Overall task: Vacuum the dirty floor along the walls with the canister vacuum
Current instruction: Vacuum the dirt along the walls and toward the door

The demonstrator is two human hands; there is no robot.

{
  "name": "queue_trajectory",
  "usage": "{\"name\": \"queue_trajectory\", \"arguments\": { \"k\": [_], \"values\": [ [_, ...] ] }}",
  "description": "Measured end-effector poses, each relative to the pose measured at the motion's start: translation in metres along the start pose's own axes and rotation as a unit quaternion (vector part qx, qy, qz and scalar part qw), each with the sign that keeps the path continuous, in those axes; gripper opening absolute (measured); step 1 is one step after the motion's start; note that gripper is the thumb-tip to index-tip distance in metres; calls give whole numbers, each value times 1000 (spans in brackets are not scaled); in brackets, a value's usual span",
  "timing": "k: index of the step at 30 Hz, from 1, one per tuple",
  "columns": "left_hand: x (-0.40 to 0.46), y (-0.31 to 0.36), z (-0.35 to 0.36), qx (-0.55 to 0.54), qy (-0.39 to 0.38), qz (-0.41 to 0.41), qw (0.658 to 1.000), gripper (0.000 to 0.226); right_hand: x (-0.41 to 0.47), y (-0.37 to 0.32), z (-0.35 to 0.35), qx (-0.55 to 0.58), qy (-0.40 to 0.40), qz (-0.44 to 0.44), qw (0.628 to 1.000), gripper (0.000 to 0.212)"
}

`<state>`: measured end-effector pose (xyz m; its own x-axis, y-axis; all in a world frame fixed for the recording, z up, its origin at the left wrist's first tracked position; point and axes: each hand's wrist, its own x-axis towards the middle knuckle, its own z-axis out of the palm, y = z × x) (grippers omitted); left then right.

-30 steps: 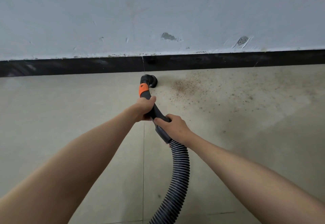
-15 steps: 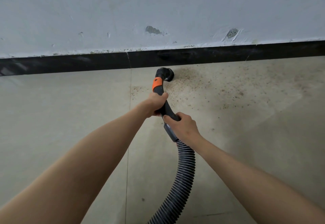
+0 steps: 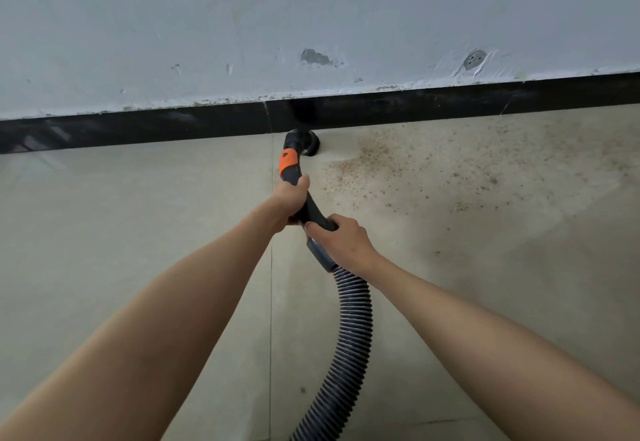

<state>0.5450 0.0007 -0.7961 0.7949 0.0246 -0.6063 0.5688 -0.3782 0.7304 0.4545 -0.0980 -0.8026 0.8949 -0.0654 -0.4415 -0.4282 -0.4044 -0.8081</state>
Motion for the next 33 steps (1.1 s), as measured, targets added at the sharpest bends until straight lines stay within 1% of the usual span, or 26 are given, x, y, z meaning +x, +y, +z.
{"name": "queue_trajectory", "arguments": {
  "k": [7, 10, 13, 18, 21, 23, 26, 30, 33],
  "values": [
    [-1, -22, -58, -31, 83, -16, 996, 53, 2, -35, 45, -5, -63, -12, 998, 31],
    [-13, -38, -66, -39, 110, -27, 993, 56, -10, -33, 58, -12, -77, -12, 997, 31],
    [-28, -58, -62, -46, 118, -28, 992, 55, -25, -20, 63, -43, -81, -21, 996, 32],
    [-43, -75, -50, -84, 103, -35, 991, 54, -45, -5, 59, -67, -71, -32, 995, 32],
    [-46, -72, -42, -90, 84, -37, 992, 53, -50, -3, 50, -59, -60, -20, 996, 35],
    [-46, -67, -36, -82, 73, -35, 993, 52, -51, -1, 44, -43, -54, -10, 998, 36],
    [-44, -59, -29, -62, 66, -33, 995, 54, -51, 2, 38, -28, -38, 3, 999, 31],
    [-44, -51, -17, -30, 51, -28, 998, 53, -53, 5, 31, -21, -17, 12, 1000, 38],
    [-44, -44, -7, -23, 29, -23, 999, 53, -54, 9, 22, -16, -2, 17, 1000, 38]
  ]
}}
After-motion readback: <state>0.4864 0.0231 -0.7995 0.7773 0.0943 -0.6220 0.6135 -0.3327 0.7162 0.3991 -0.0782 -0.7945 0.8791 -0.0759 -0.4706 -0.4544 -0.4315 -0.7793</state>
